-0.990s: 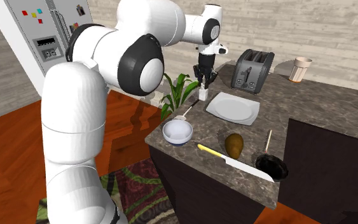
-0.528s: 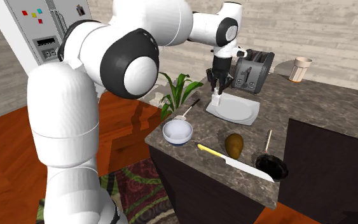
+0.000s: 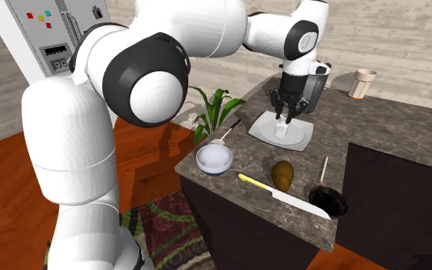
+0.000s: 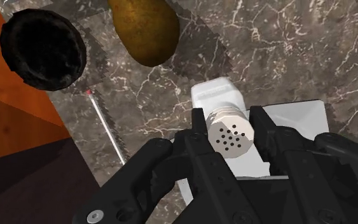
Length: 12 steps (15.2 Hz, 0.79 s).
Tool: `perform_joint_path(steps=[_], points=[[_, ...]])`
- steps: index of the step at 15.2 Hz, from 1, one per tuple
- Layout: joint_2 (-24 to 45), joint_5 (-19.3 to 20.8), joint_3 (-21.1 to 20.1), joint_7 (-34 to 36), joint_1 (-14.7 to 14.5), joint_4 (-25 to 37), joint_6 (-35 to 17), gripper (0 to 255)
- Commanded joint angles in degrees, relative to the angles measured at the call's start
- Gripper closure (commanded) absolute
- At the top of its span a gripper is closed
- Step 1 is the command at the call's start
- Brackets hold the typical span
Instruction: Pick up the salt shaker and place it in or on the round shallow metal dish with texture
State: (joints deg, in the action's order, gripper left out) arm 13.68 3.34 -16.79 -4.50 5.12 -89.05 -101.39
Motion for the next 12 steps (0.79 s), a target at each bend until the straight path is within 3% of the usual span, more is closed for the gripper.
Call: perform_joint_path(steps=[1,12], points=[[-0.14,-0.25,0.97,-2.77,1.7,0.17,0.28,255],[4.44,-0.35,5.8,-15.8,9.56,9.02,4.49,255]])
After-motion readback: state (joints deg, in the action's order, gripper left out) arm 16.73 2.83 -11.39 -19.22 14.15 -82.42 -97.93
